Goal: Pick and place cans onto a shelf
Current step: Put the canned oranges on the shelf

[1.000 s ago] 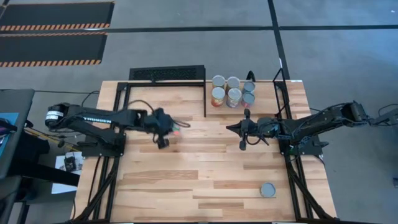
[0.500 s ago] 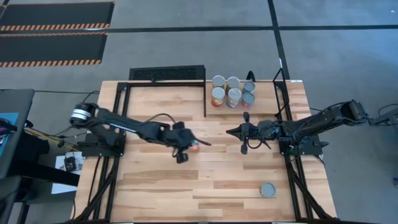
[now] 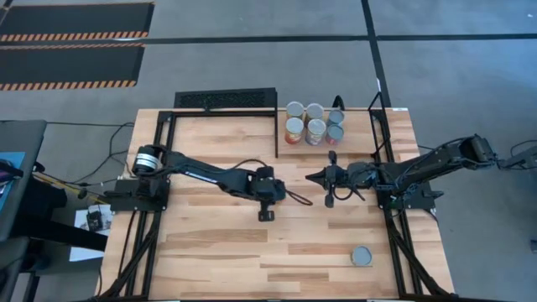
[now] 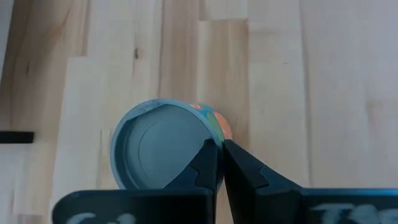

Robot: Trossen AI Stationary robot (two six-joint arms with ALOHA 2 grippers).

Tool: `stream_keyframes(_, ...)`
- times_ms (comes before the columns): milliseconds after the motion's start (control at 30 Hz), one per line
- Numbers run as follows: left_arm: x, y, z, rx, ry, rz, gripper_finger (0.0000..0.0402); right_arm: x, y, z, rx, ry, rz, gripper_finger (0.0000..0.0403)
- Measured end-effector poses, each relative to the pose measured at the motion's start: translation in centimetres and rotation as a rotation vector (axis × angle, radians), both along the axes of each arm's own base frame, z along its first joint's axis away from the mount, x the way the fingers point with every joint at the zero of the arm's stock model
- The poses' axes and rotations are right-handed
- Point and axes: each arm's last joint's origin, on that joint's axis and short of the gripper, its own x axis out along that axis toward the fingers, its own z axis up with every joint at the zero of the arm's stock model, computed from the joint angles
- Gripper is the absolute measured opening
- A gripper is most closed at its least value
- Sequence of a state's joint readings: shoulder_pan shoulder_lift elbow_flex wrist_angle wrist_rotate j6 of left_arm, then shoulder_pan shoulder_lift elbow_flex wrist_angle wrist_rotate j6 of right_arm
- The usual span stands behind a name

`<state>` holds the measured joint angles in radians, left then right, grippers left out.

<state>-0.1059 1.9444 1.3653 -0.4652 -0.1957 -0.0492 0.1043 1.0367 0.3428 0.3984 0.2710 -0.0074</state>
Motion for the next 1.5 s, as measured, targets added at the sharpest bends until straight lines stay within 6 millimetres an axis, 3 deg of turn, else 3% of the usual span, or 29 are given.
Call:
stream_keyframes(300,0.6,1.0,-0.2,-0.036,0.012,0.002,0.0007,0.0,0.0,0.0,0.0,0.003,0.0,0.0012)
stream_keyframes(500,0.5,1.0,-0.1,-0.032,0.02,-0.017,0.0056,0.0,0.0,0.0,0.0,0.003,0.0,0.0012)
stream_keyframes(700,-0.5,1.0,3.8,-0.026,-0.077,-0.038,0.0083,0.0,0.0,0.0,0.013,0.0,-0.004,0.0012)
stream_keyframes(900,-2.0,0.4,6.4,-0.023,-0.259,-0.078,0.0061,0.0,0.0,0.0,0.01,0.002,-0.003,0.0012)
stream_keyframes(1133,-6.5,0.6,4.3,-0.075,-0.548,-0.065,0.0004,0.0,0.0,0.0,0.009,-0.002,-0.002,0.0012)
stream_keyframes(1500,-14.8,2.1,1.6,-0.096,-0.959,-0.009,0.0001,0.1,0.0,0.3,0.013,-0.034,0.003,0.0036)
